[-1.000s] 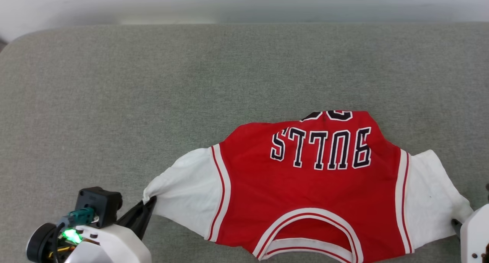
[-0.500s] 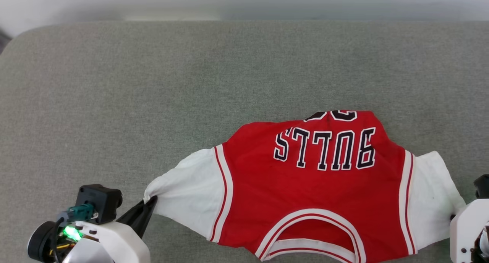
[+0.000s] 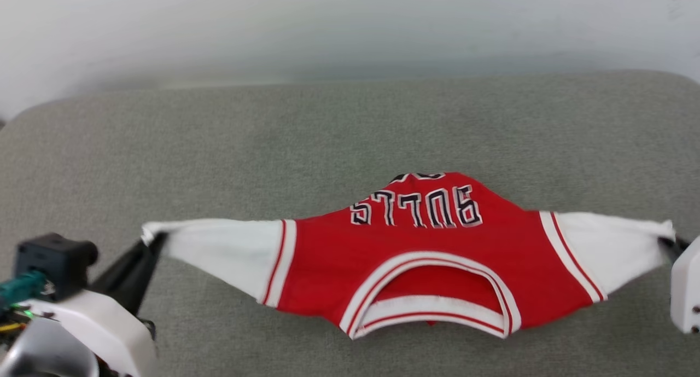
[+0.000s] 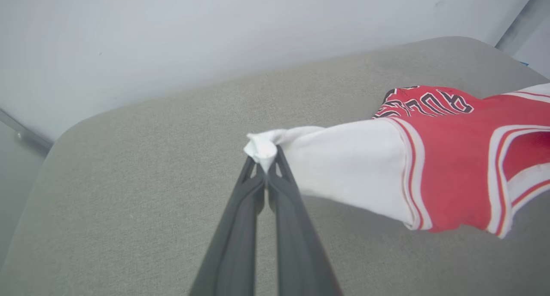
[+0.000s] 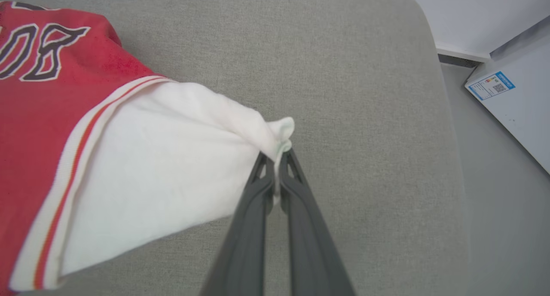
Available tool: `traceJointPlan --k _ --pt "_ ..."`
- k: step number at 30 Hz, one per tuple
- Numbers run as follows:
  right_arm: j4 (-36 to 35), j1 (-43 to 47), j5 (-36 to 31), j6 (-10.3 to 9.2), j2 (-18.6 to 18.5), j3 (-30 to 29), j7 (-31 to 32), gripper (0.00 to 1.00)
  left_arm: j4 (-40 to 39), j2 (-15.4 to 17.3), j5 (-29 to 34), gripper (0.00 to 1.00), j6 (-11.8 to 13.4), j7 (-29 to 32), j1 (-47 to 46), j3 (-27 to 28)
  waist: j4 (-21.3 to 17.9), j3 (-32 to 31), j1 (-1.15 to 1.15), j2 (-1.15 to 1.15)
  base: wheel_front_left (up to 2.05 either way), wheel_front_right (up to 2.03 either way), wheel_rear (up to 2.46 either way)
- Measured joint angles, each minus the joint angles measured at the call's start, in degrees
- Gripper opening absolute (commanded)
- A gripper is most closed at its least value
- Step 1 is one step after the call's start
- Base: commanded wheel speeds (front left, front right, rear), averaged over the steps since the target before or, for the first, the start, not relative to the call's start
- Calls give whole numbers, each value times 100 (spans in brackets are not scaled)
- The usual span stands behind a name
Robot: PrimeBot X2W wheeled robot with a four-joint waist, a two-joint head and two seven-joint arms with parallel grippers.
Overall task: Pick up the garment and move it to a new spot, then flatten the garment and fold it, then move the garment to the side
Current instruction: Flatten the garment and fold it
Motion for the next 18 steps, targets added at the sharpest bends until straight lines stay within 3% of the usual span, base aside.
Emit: traceJointPlan --k 5,8,18 --pt "-514 -427 404 0 -56 -168 369 0 -167 243 -77 0 -4 -66 -193 480 -149 -227 0 0 0 0 0" --pt "-720 -806 735 0 118 -247 471 0 -256 354 -111 0 -3 -118 -396 755 -234 -320 0 0 0 0 0" --pt "-977 -2248 956 -1 274 -326 436 0 -492 748 -191 0 -44 -235 -1436 1405 -416 -318 0 0 0 0 0"
